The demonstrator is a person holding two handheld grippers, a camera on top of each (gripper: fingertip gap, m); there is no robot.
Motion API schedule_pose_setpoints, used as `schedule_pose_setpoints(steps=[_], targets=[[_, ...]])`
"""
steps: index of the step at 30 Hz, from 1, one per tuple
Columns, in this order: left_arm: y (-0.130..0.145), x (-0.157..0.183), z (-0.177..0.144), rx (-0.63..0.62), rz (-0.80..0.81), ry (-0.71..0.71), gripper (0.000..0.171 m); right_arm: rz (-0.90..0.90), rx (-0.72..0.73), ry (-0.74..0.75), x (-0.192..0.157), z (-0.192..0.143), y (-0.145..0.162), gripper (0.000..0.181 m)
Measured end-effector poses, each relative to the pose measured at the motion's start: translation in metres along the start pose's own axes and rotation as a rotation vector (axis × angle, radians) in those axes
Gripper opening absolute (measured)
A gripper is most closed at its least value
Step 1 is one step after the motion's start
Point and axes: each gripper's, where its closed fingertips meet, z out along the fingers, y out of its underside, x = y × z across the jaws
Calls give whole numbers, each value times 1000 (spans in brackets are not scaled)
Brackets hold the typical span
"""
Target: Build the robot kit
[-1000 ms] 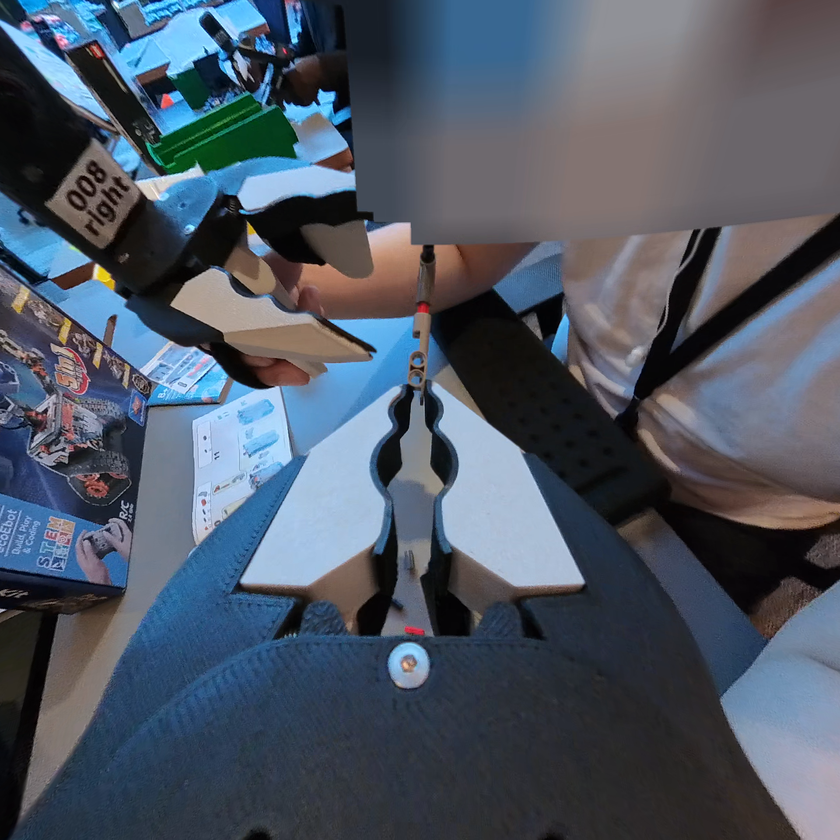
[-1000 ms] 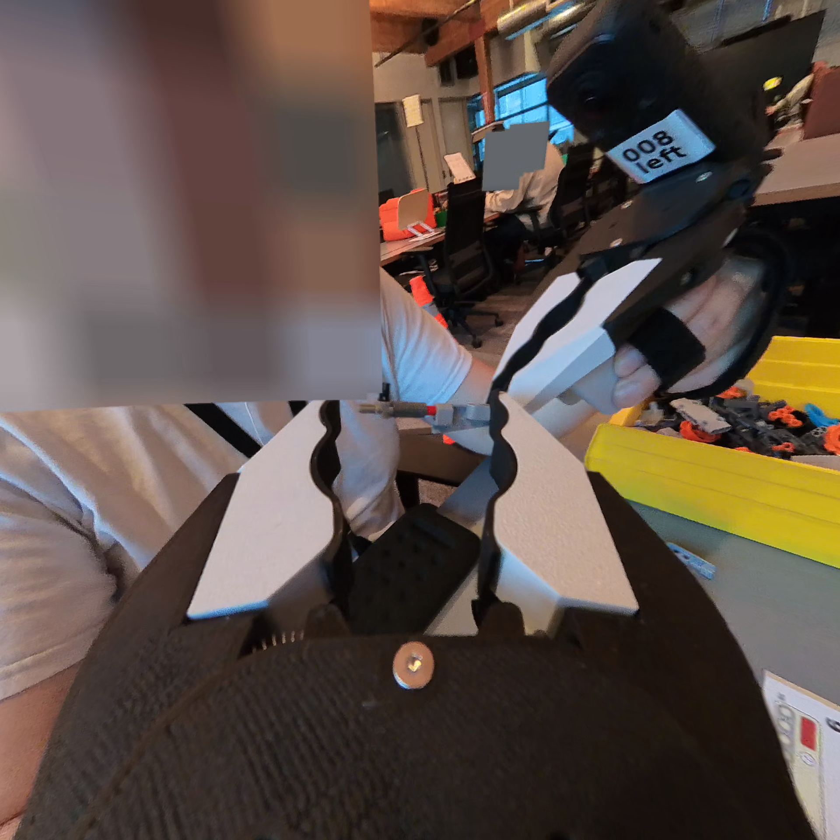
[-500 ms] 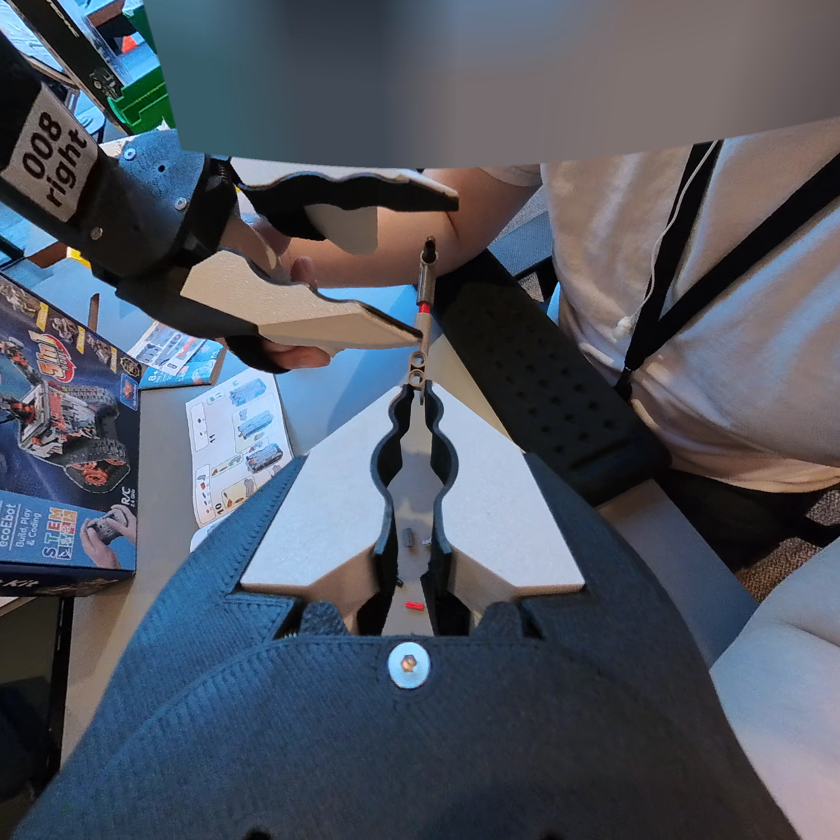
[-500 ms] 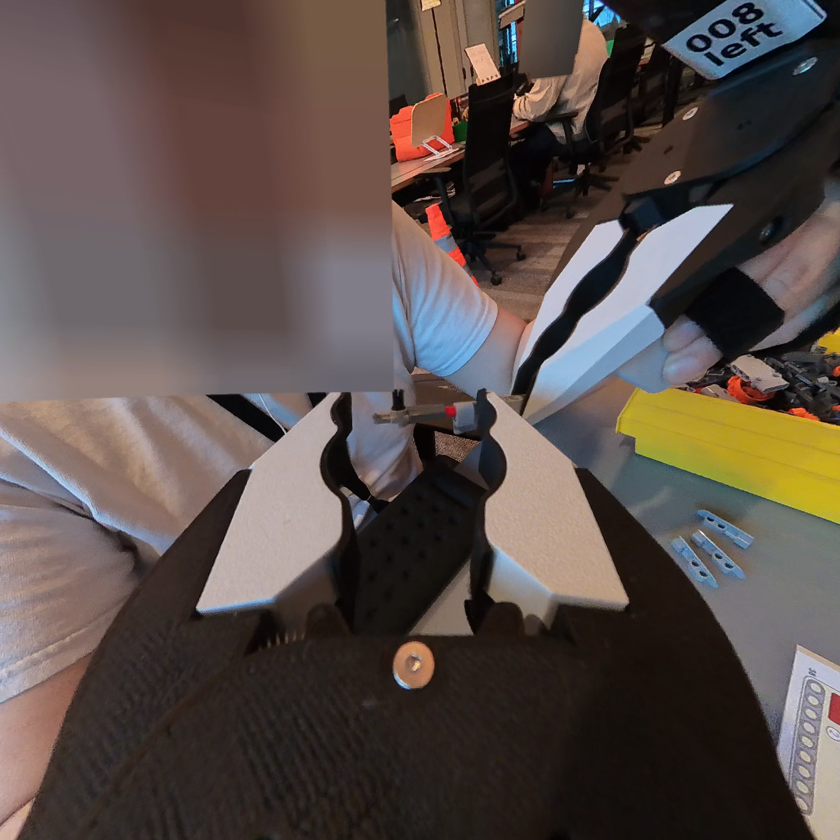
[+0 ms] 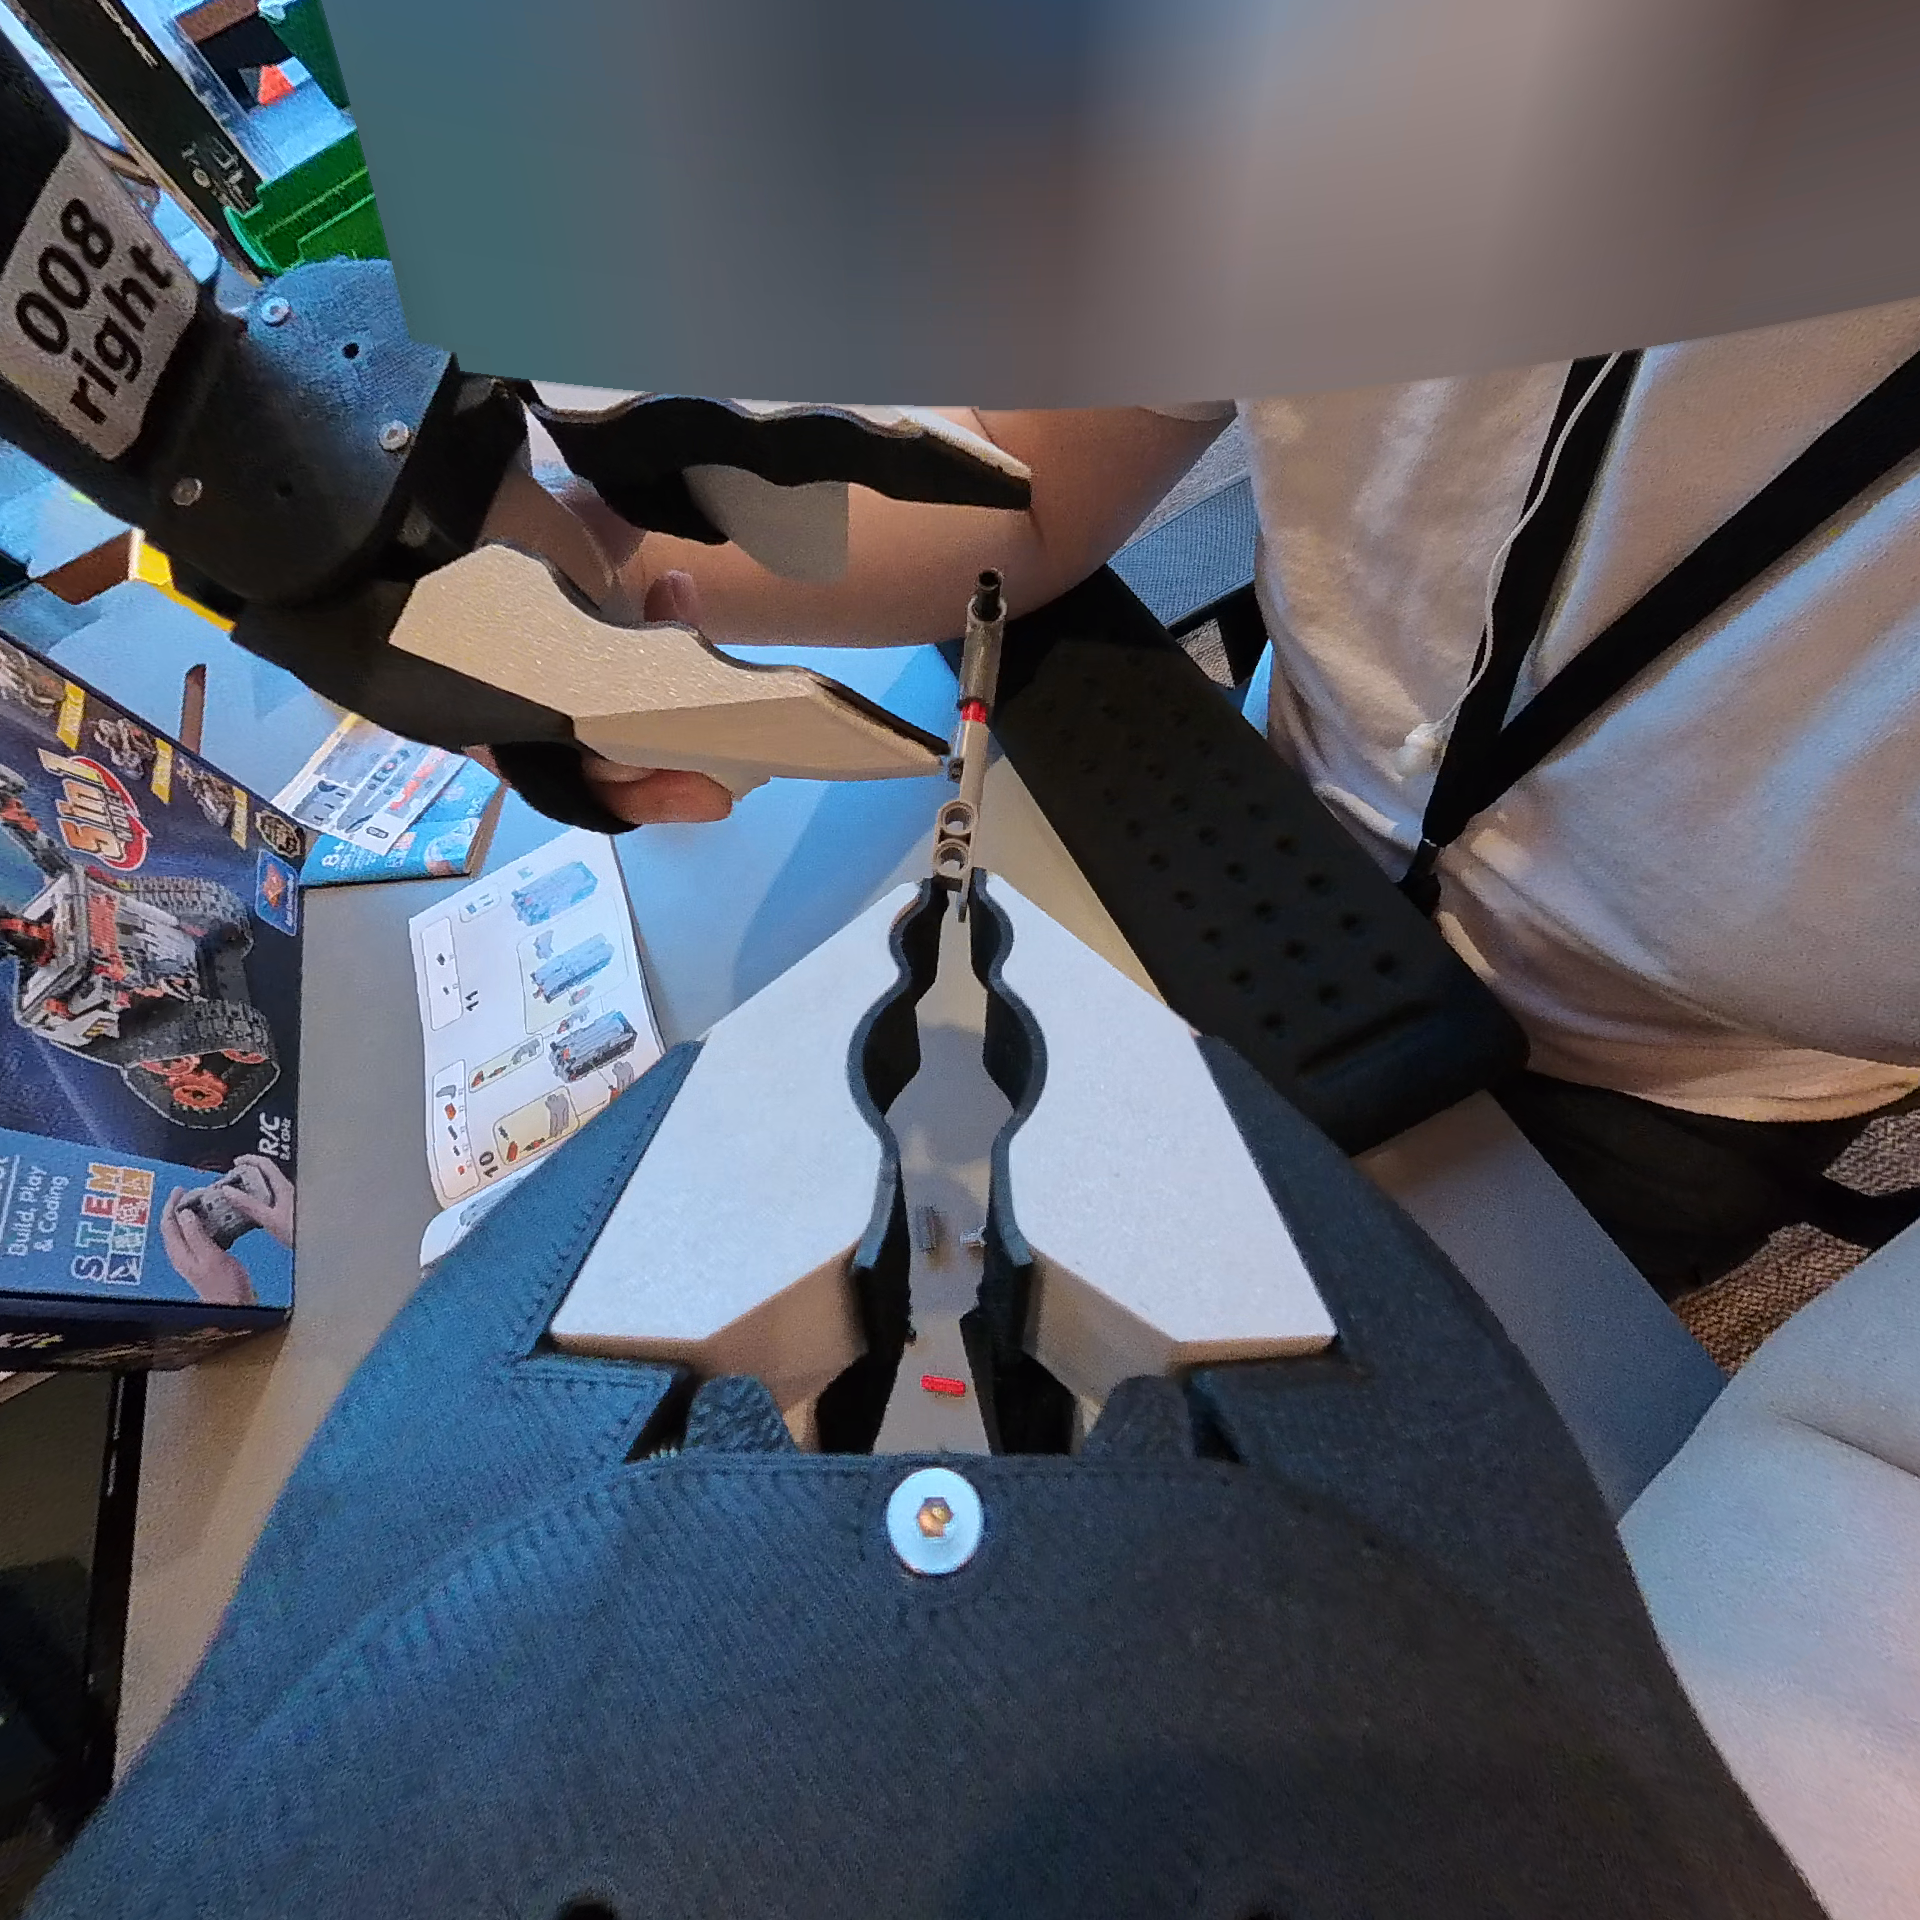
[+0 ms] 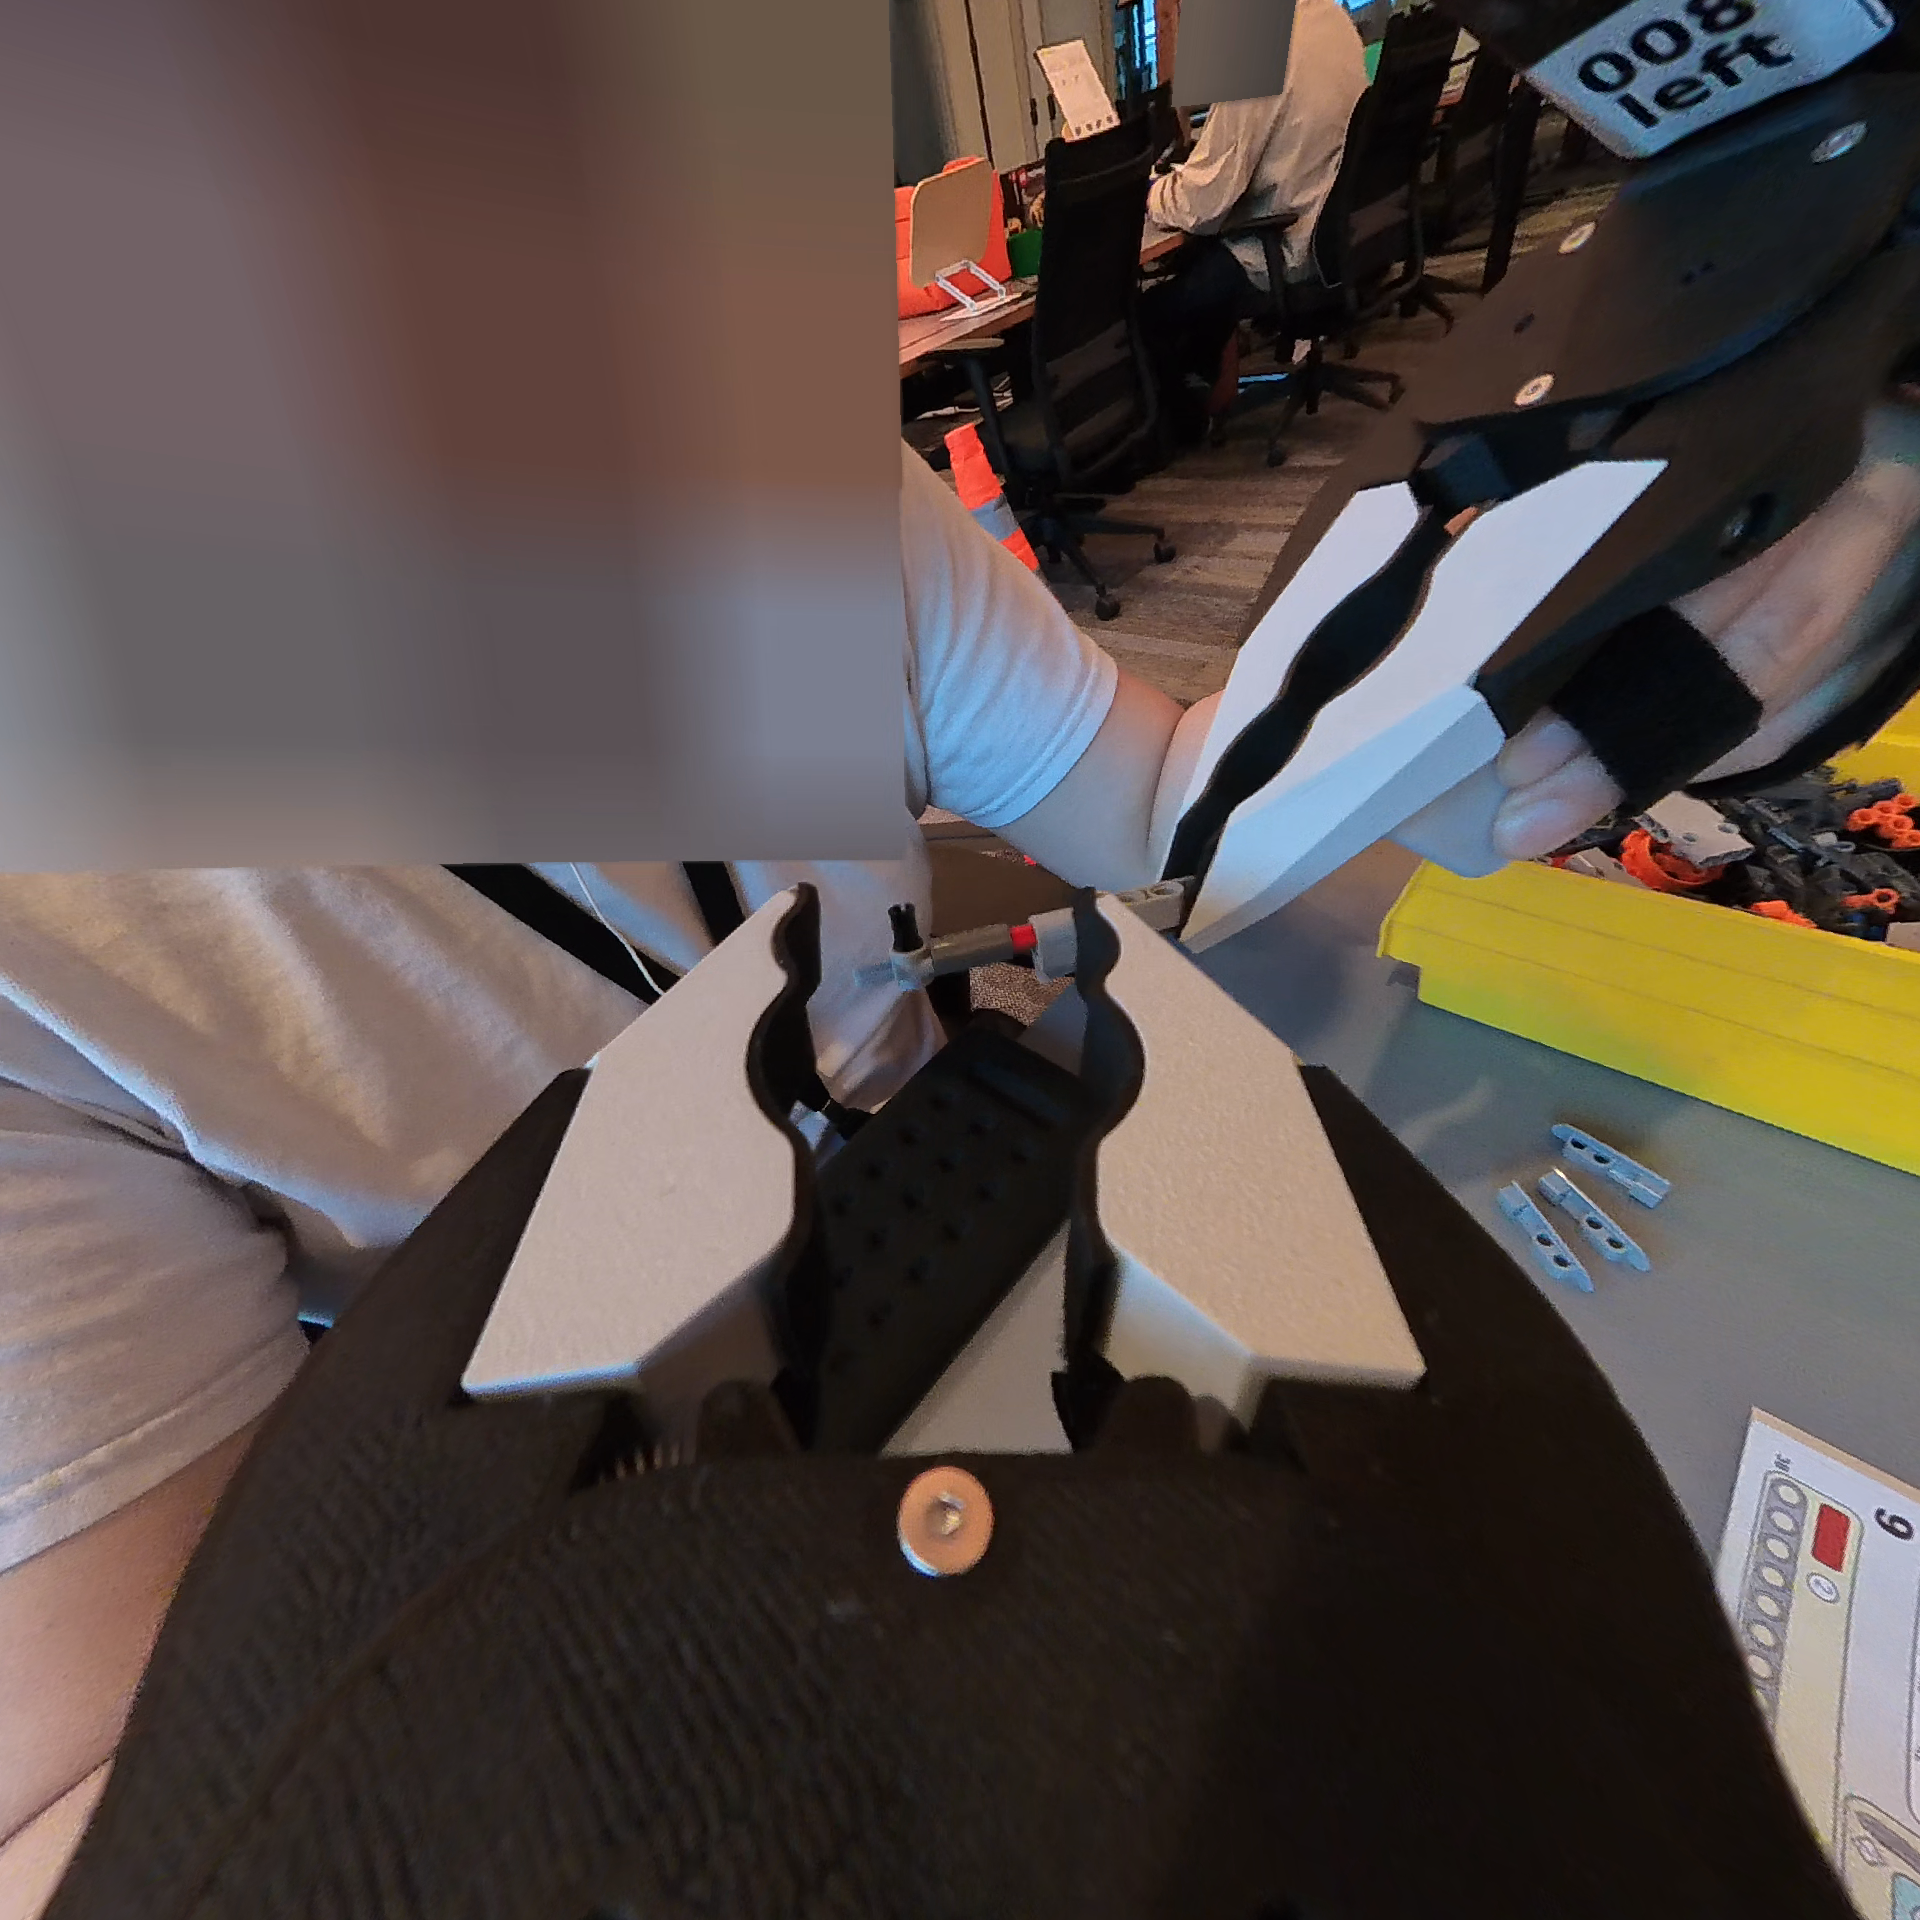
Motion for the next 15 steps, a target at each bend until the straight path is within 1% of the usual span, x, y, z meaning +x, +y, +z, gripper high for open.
schedule_pose_setpoints(steps=[4,10,15], targets=[[1,1,-1,-1,5,0,3,-4,-13,17,4,0,4,49],[0,2,-3,8,11,-1,3,-30,-53,18,4,8,9,49],[-1,4,-2,5,12,-1,3,19,-41,2,4,7,7,47]])
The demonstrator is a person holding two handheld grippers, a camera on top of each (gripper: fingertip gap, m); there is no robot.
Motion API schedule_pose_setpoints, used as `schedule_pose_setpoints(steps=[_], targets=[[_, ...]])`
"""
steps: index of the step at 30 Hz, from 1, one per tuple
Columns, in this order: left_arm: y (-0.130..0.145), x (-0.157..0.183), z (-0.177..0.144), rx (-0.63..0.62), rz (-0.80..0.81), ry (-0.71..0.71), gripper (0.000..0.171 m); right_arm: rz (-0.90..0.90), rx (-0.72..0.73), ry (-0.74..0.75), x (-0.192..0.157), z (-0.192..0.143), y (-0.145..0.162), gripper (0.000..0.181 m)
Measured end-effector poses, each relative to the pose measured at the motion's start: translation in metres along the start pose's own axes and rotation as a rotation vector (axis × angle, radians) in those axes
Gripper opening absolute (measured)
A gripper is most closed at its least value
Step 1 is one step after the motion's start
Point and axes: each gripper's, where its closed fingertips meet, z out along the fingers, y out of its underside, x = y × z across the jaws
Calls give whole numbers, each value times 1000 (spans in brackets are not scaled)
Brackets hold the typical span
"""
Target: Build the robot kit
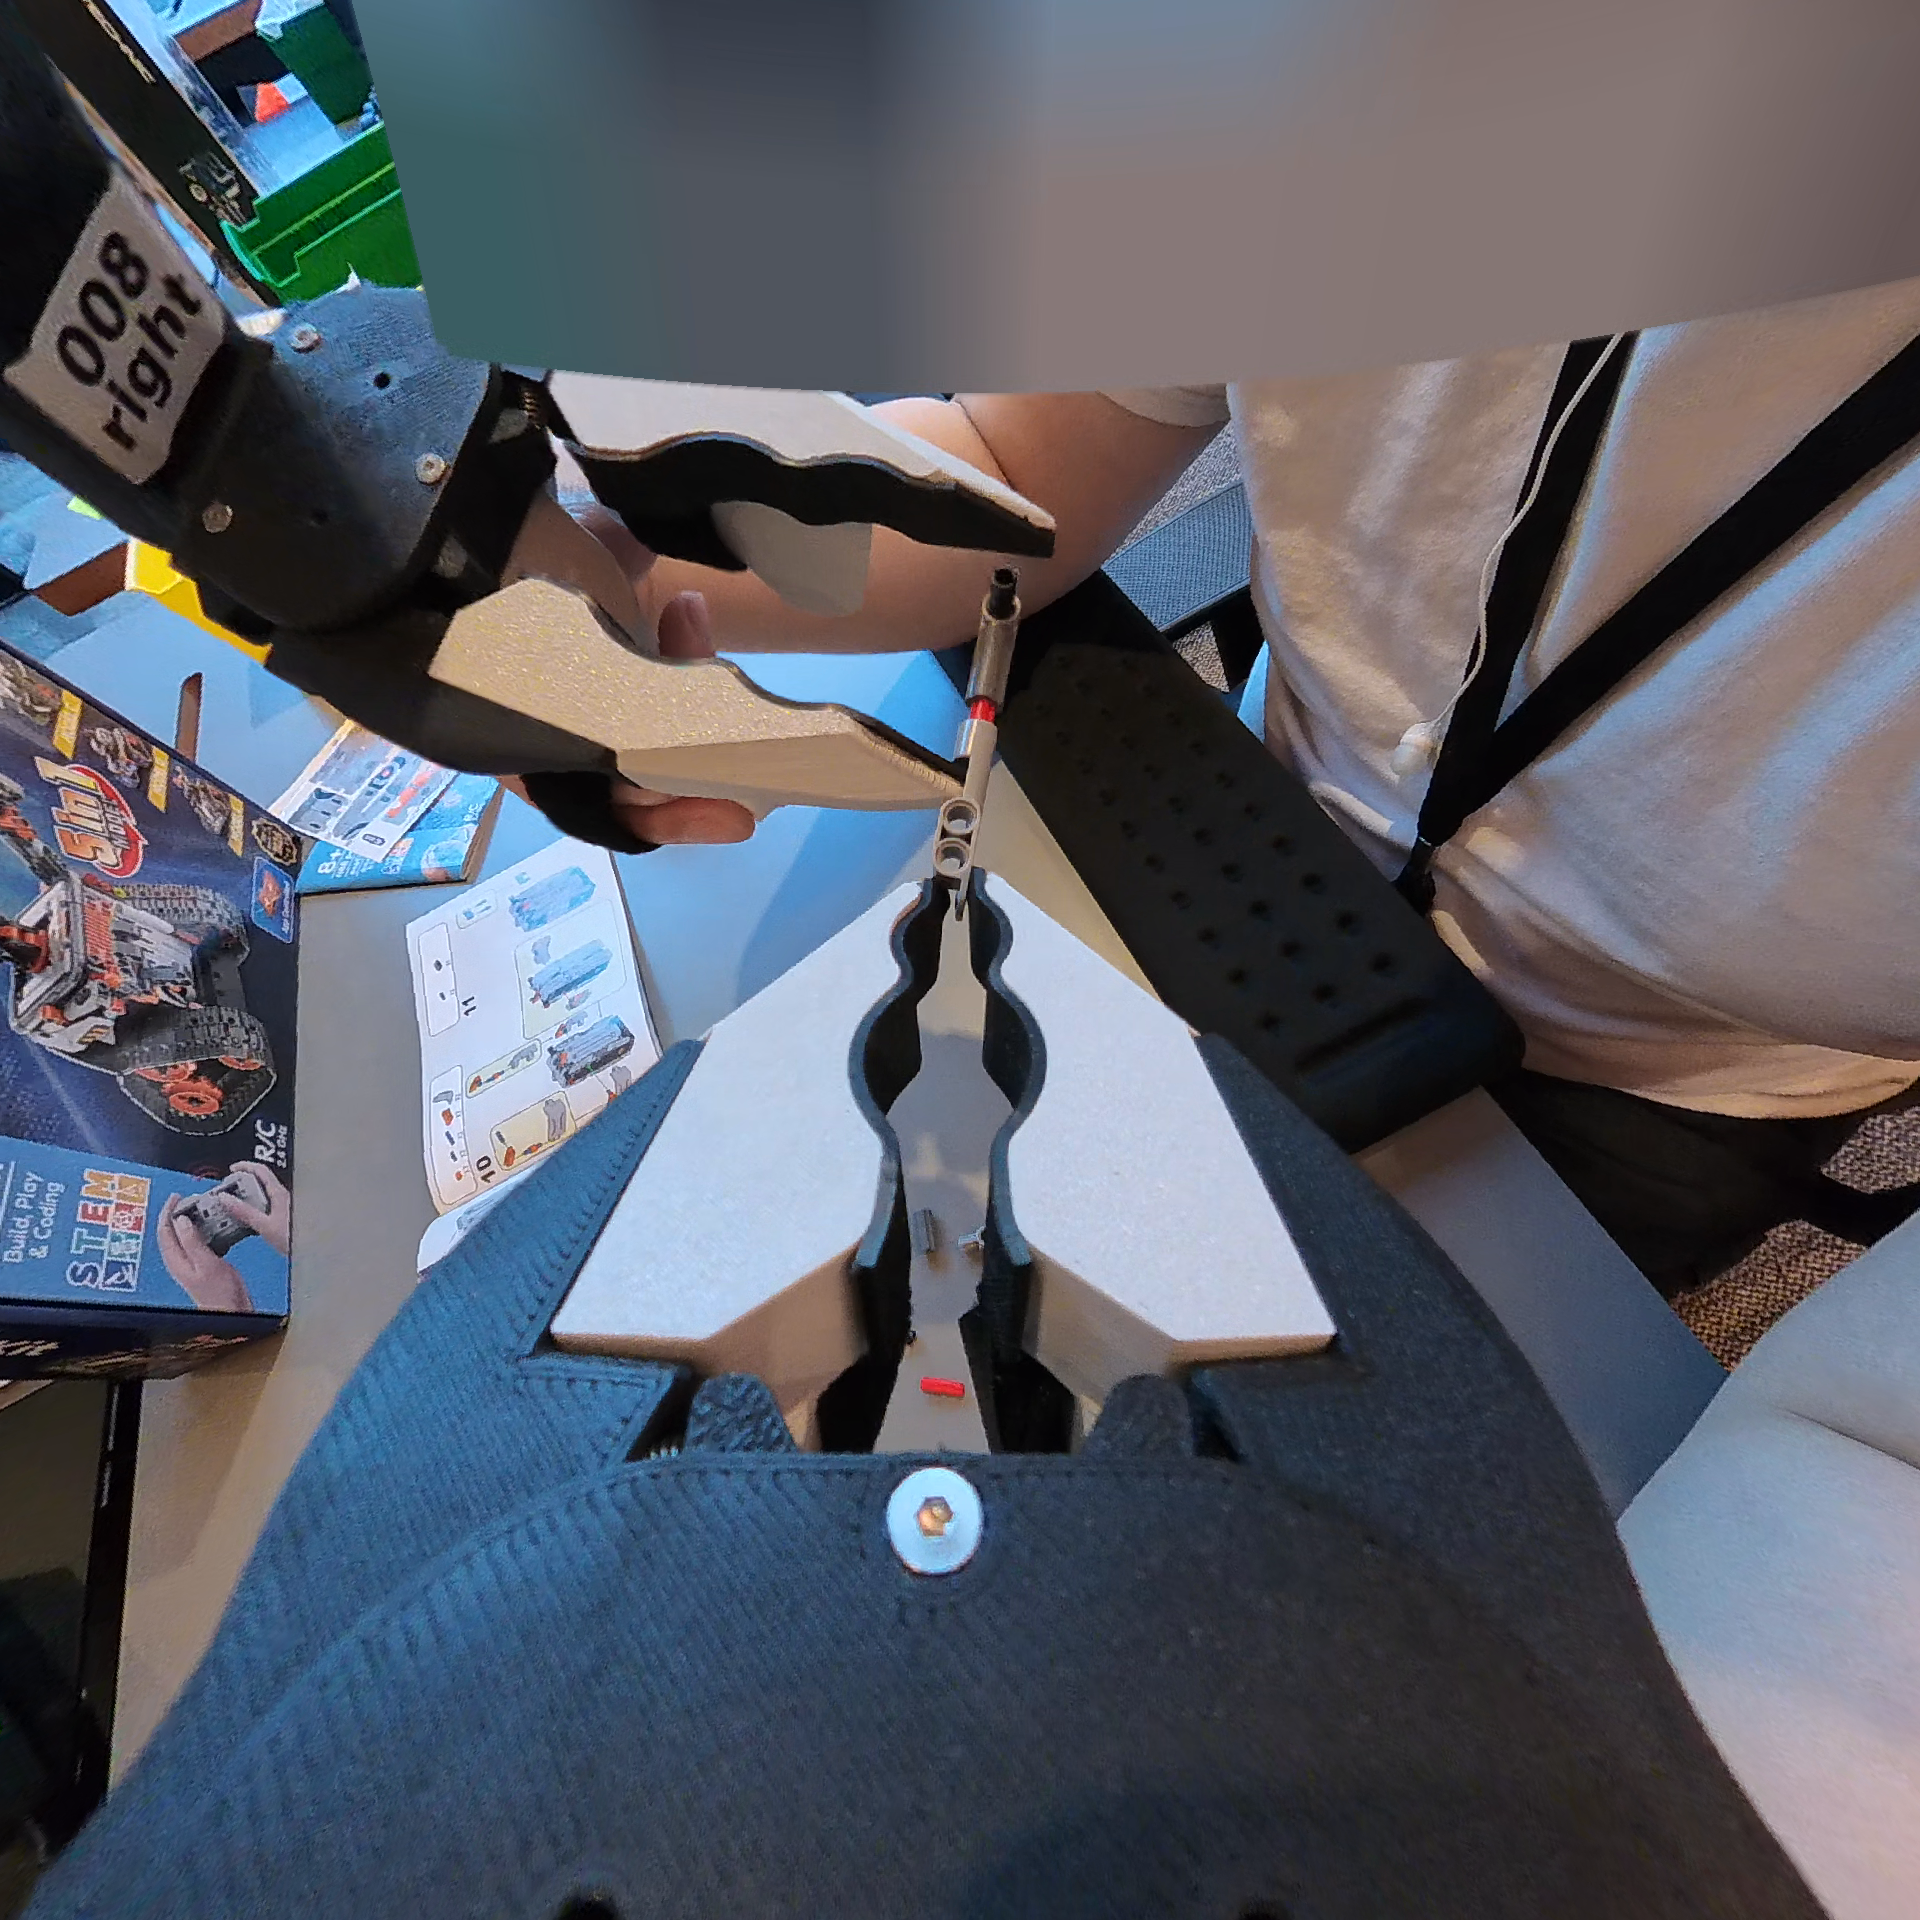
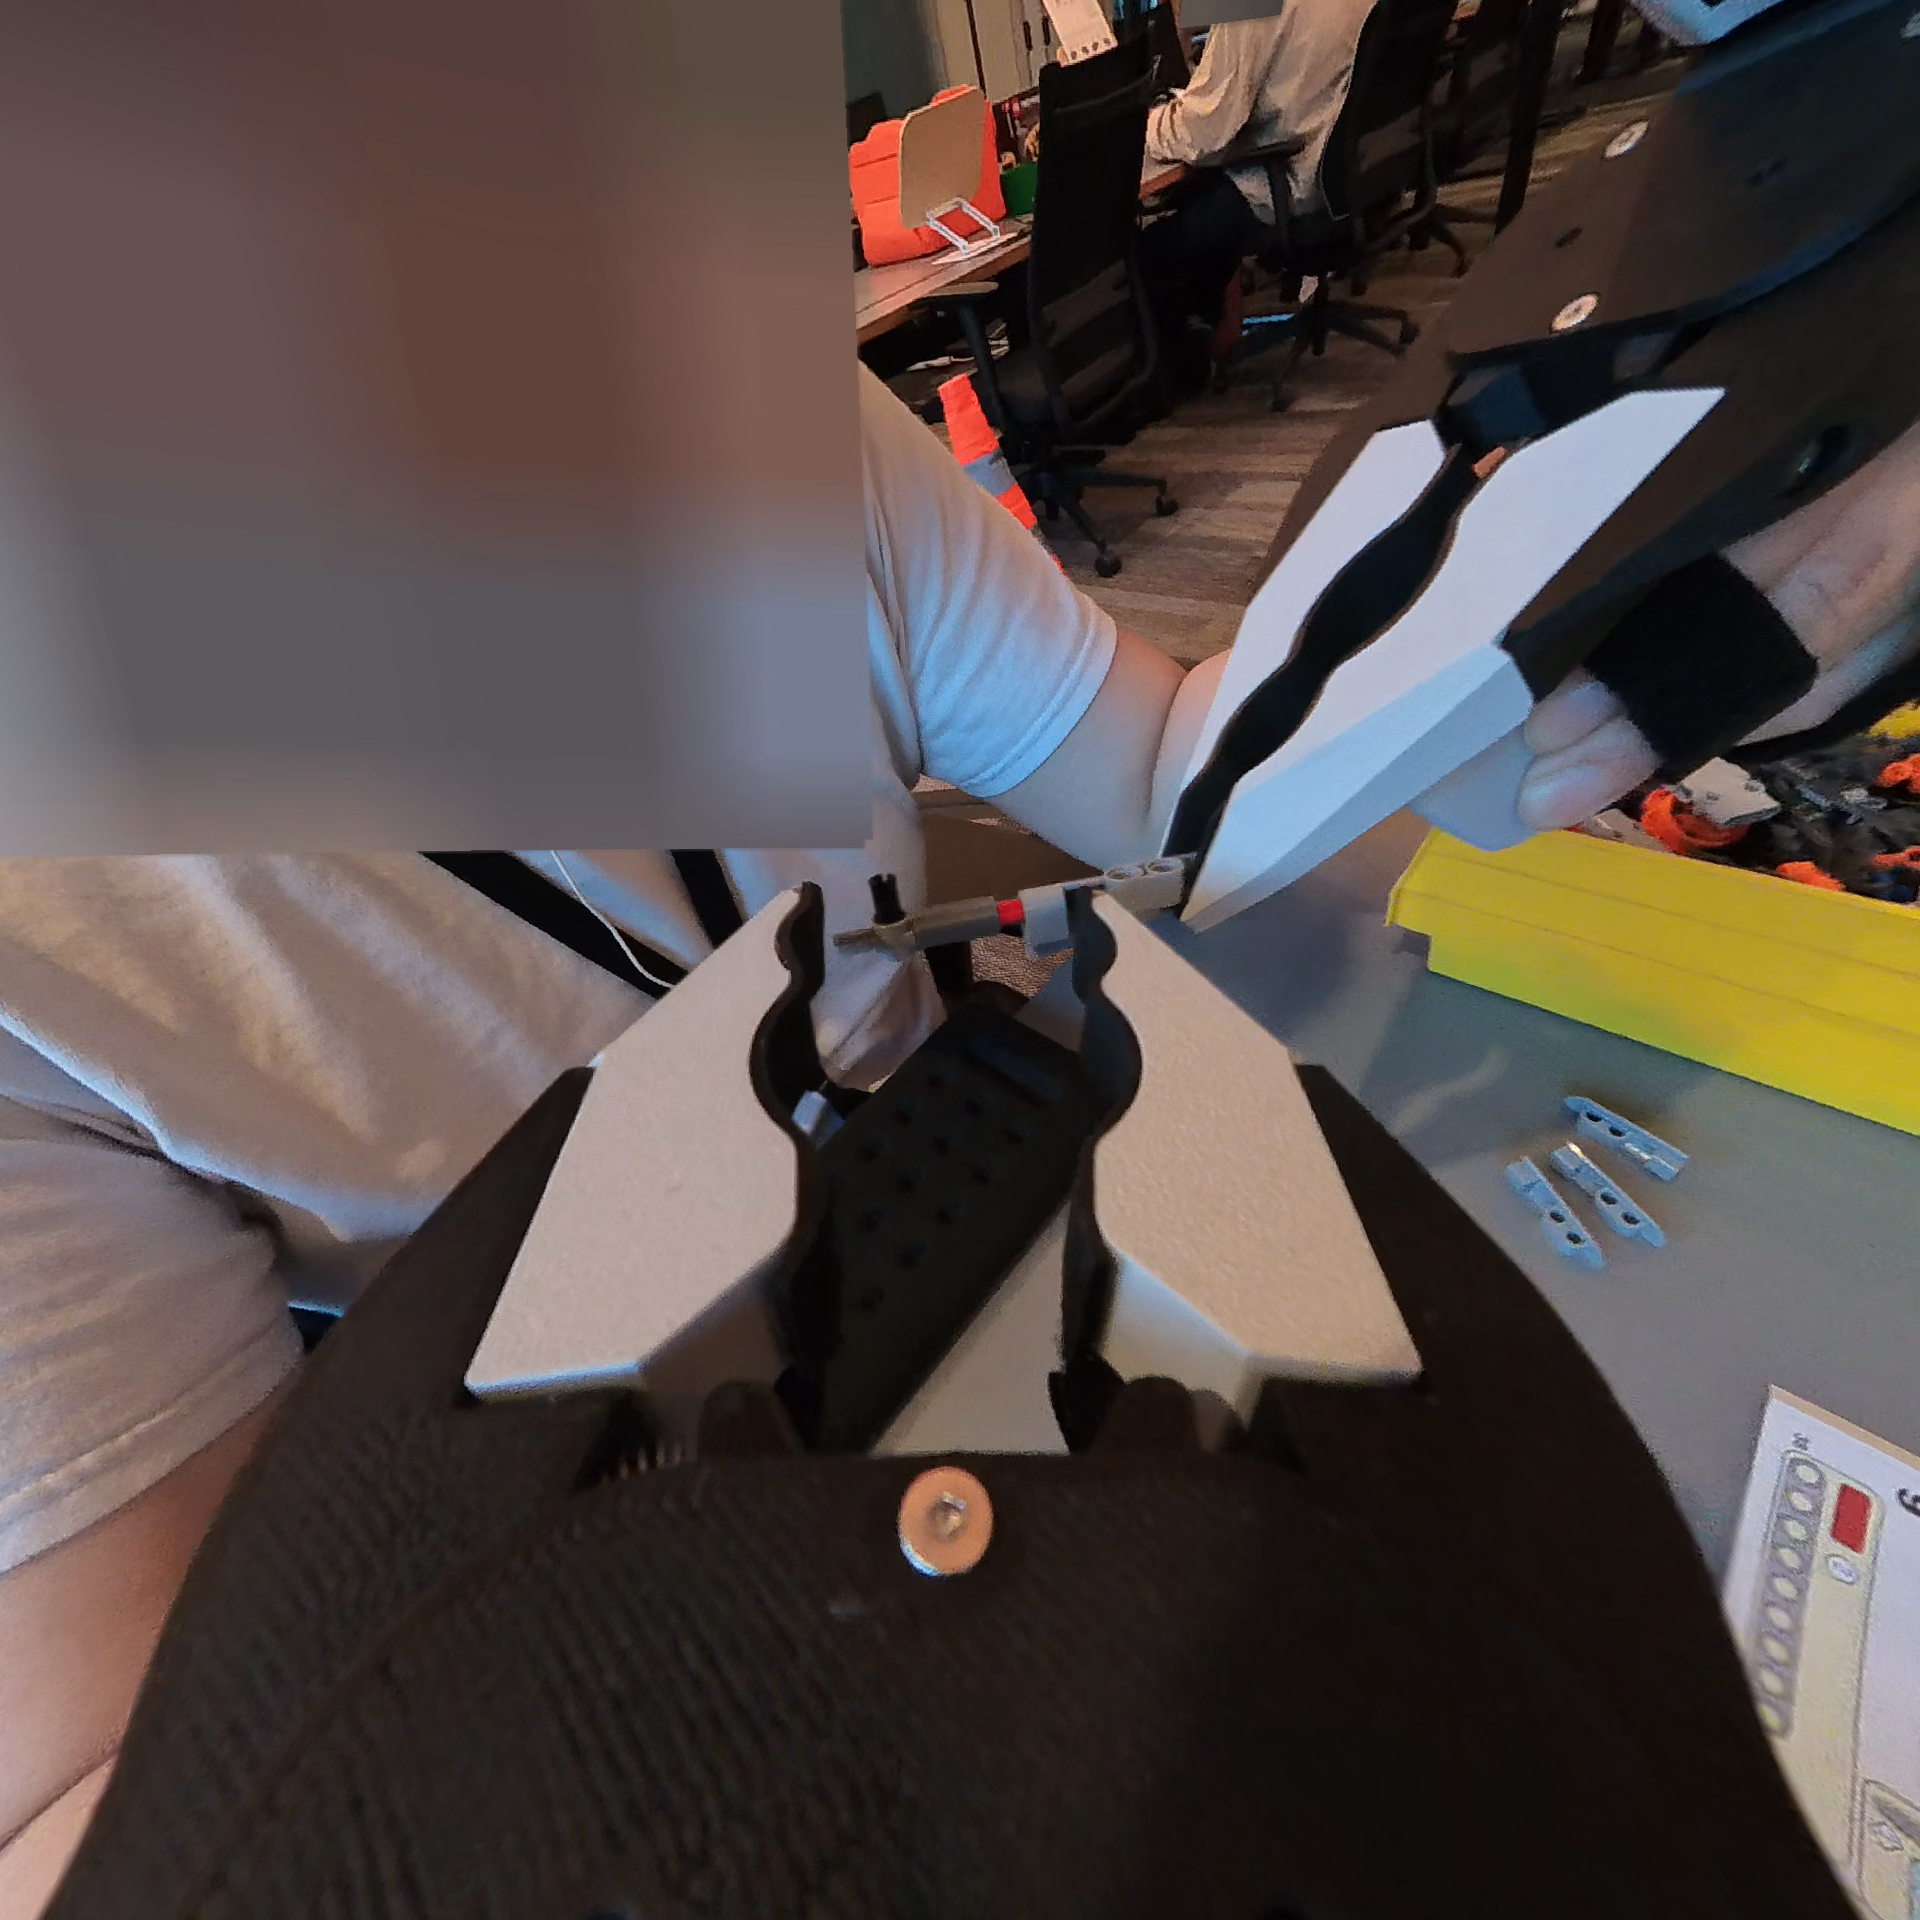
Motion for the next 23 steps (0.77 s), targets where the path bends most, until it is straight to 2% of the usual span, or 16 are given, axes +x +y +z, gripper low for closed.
schedule_pose_setpoints(steps=[4,12,15,17,19,21,23], targets=[[-2,0,-1,12,-4,3,3,-33,-6,25,3,0,0,37],[-2,-1,-3,36,-23,14,1,-97,-24,64,5,0,-1,37],[-7,-4,-6,76,-8,-17,1,-115,13,73,5,-4,-8,37],[-14,-12,-12,135,-4,-65,3,-123,56,87,5,-10,-15,37],[-22,-19,-23,219,-35,-106,22,-148,98,135,10,-17,-24,37],[-34,-36,-41,357,-101,-172,30,-219,183,174,8,-24,-41,37],[-56,-48,-60,564,-192,-170,32,-333,301,303,13,-37,-67,36]])
